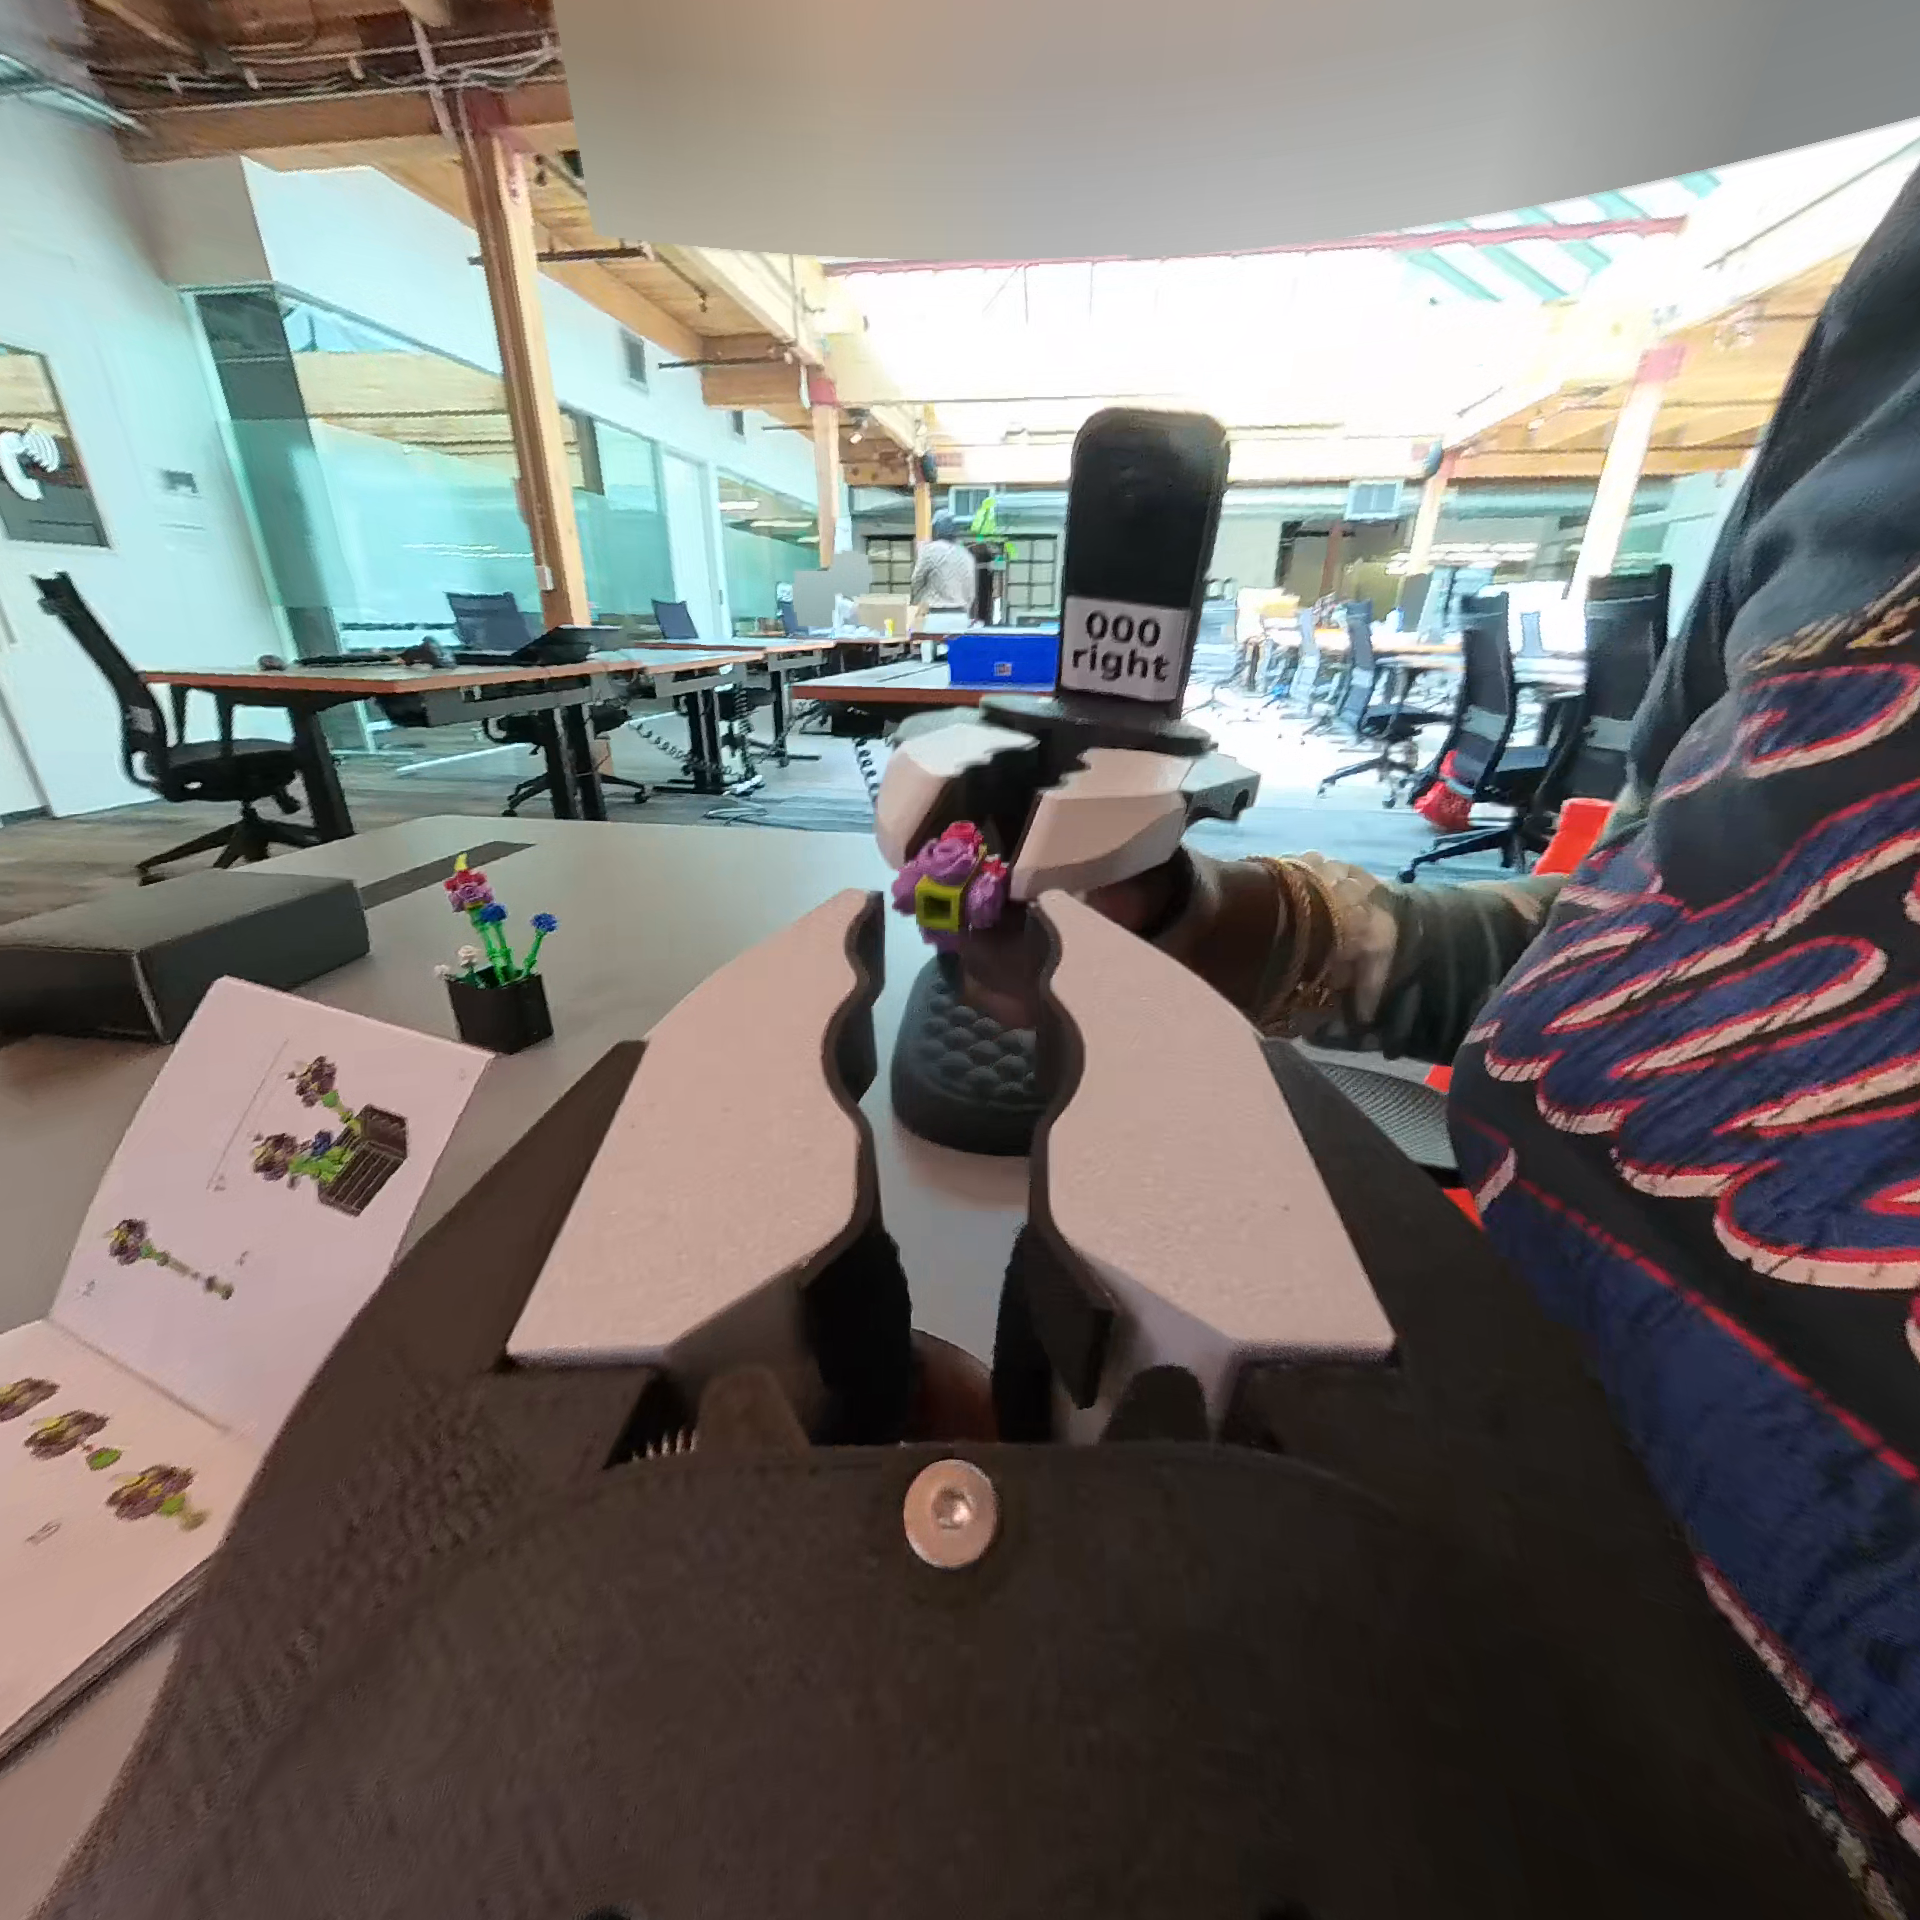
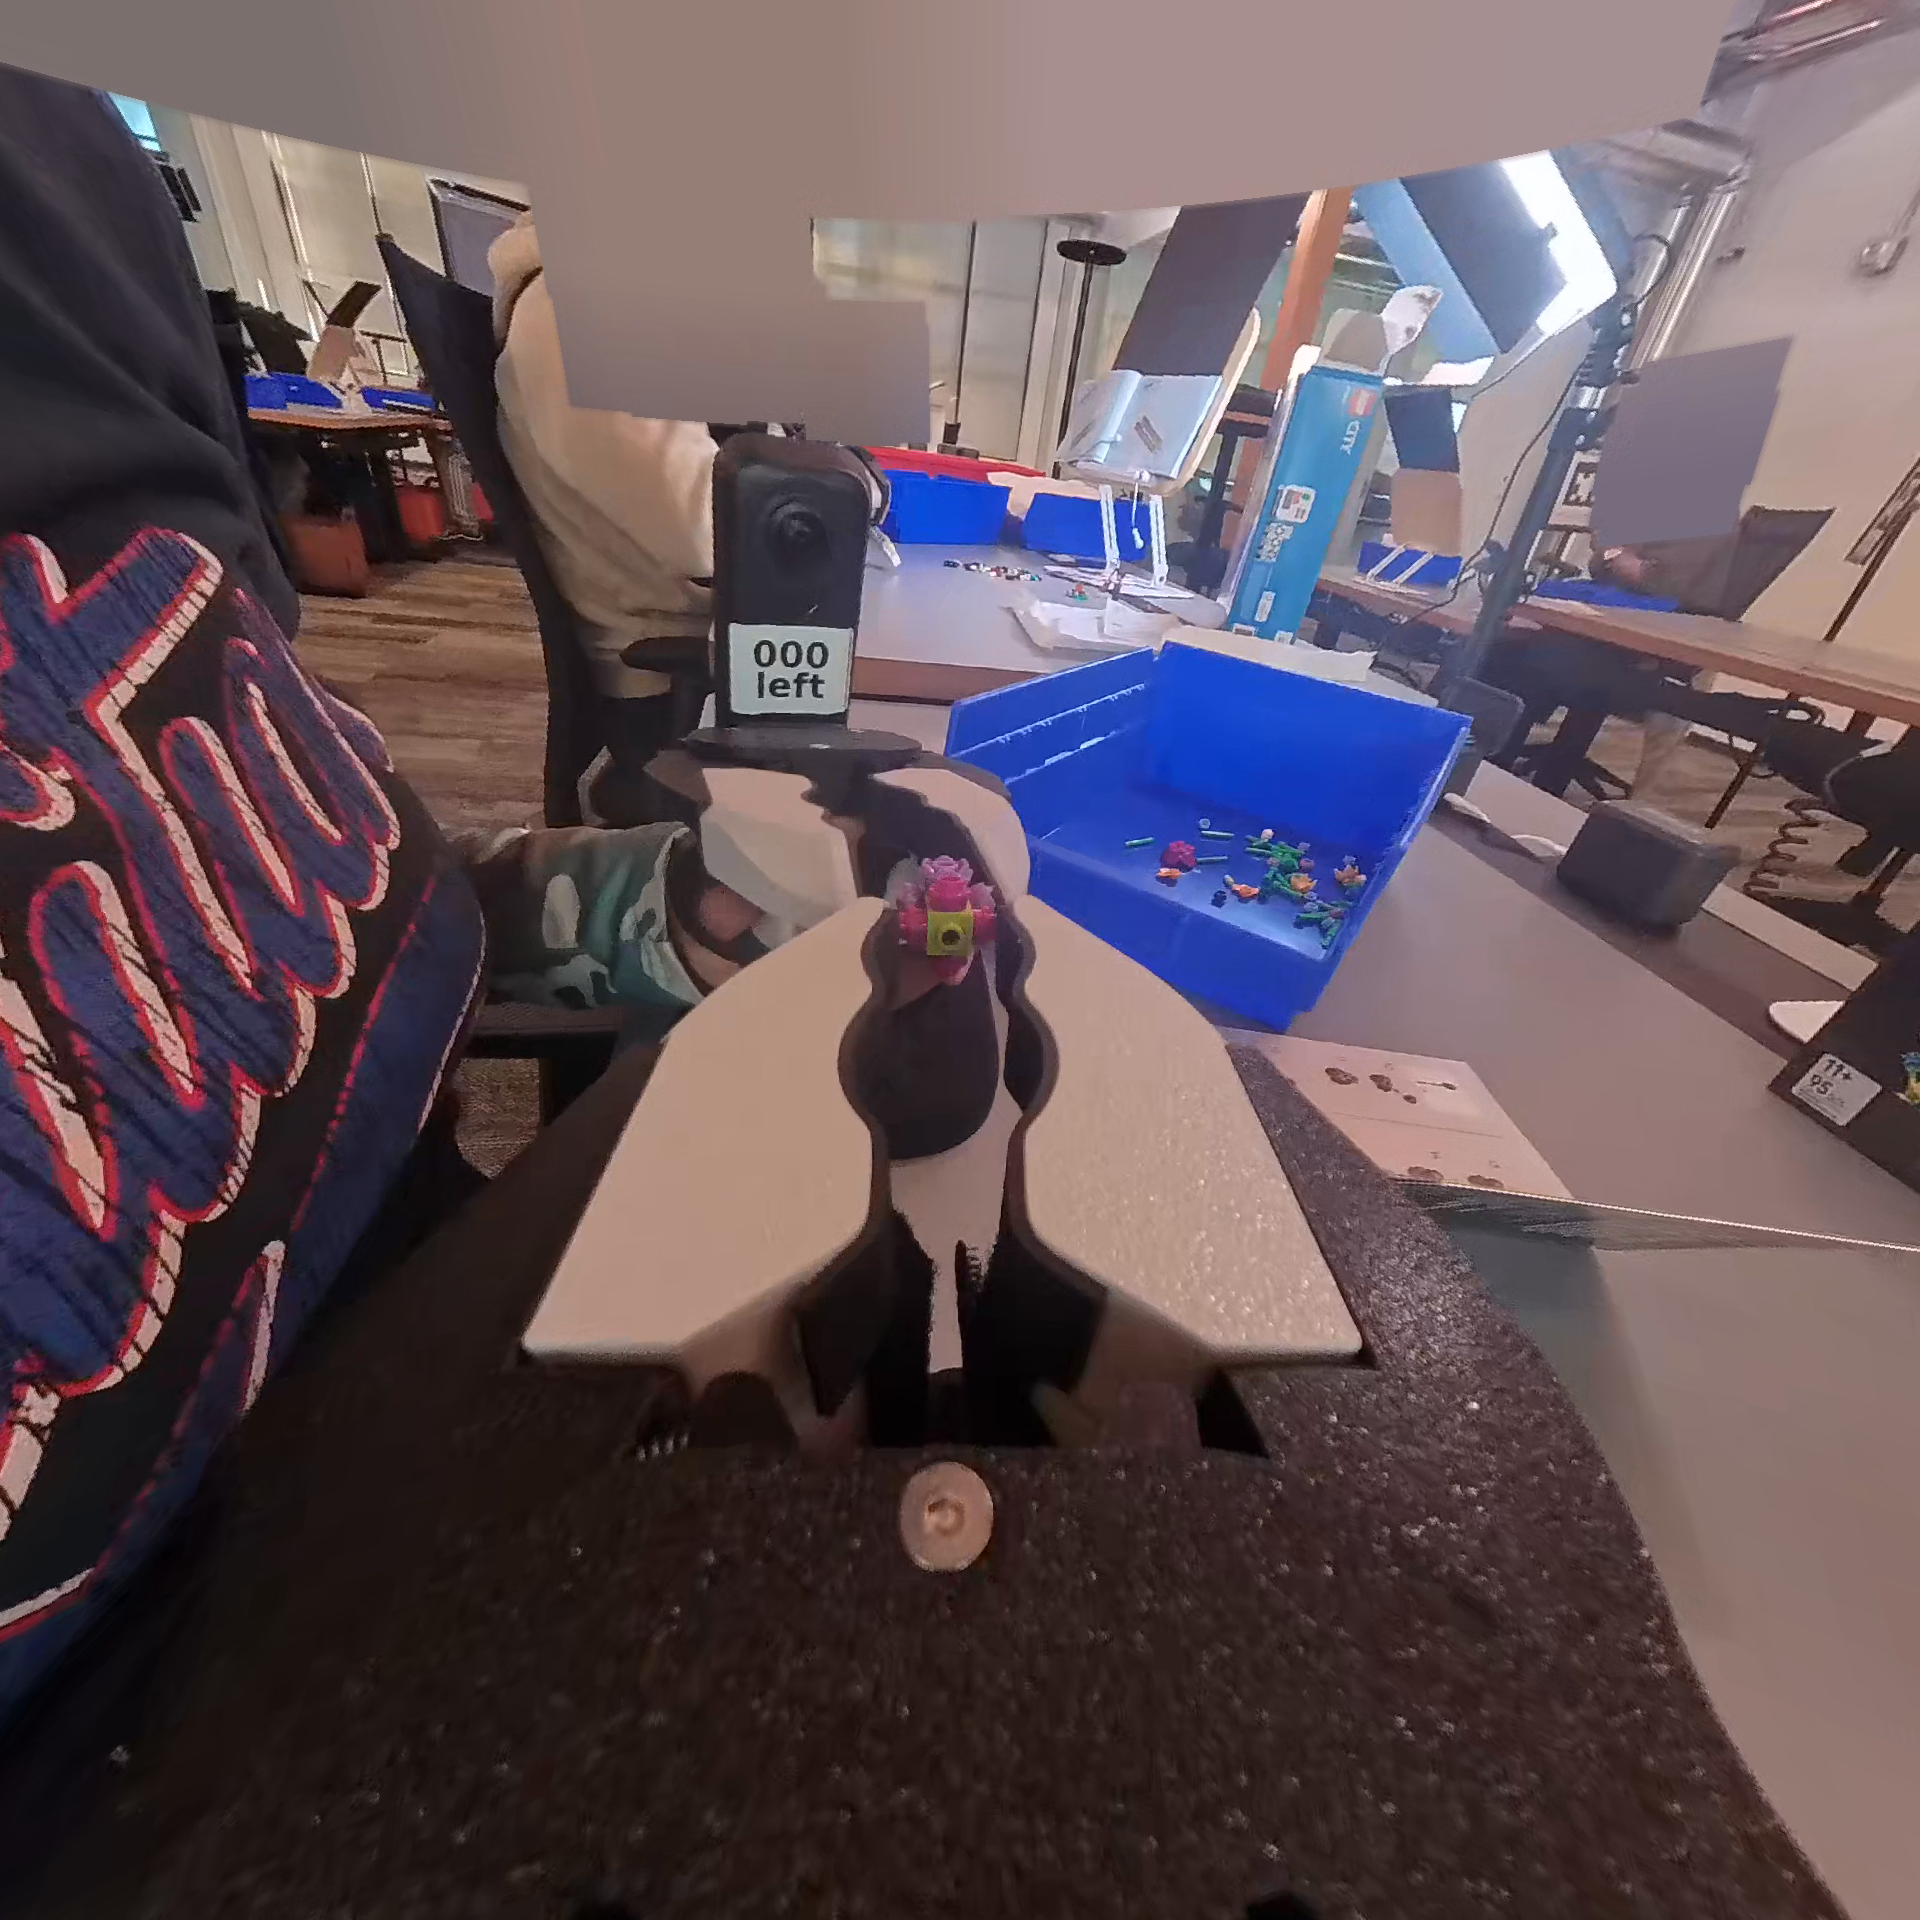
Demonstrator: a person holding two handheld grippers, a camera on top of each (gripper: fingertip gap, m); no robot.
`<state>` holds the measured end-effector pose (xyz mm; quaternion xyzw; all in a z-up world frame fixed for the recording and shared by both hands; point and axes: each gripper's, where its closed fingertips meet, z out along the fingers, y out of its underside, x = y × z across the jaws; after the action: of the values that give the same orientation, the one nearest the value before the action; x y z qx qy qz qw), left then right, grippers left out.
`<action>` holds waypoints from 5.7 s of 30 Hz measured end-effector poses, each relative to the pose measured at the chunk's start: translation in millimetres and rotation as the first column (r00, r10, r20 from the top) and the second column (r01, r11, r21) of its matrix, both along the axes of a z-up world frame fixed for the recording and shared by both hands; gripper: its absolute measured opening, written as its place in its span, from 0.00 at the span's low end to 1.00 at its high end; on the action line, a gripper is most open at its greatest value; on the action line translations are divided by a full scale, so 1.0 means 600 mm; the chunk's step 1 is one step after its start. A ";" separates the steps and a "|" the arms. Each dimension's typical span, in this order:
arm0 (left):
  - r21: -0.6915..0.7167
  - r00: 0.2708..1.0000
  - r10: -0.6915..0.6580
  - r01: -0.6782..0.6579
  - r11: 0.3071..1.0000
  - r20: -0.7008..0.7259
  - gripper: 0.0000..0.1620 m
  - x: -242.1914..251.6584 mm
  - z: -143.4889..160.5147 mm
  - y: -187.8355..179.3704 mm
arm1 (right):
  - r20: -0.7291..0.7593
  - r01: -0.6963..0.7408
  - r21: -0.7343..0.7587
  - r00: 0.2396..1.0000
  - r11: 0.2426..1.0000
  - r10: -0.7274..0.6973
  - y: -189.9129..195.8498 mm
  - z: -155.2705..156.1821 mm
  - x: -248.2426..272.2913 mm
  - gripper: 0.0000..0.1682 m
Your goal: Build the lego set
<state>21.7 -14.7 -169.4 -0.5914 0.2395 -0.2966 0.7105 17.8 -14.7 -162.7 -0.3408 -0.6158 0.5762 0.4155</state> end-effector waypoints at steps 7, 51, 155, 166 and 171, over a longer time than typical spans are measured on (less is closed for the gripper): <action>0.044 0.999 -0.052 0.053 0.998 -0.012 0.11 0.010 0.002 -0.011 | -0.005 -0.051 -0.029 0.999 0.998 0.051 -0.014 -0.003 0.007 0.11; -0.152 0.984 -0.160 0.170 0.974 0.075 0.11 0.010 -0.014 -0.018 | 0.141 -0.072 -0.123 0.986 0.990 0.090 -0.023 -0.019 0.001 0.11; -0.686 0.515 -0.460 -0.462 0.562 -0.723 0.03 -0.595 -0.219 0.056 | 0.596 0.166 -0.066 0.797 0.984 -0.094 0.080 -0.174 -0.076 0.23; -0.284 0.925 0.379 -0.372 0.884 -0.030 0.02 -0.439 0.099 0.076 | 0.271 0.222 -0.128 0.945 0.967 -0.181 0.101 -0.082 -0.065 0.15; -0.147 0.751 0.149 -0.070 0.987 0.644 0.02 -0.294 0.173 0.015 | 0.002 0.269 -0.040 0.963 0.962 -0.269 0.089 -0.015 -0.058 0.12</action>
<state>-154.8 -5.8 -65.4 -0.5036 -0.0754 -0.4548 0.7307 -17.2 39.0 -172.0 -0.4285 -0.5516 0.5270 0.4842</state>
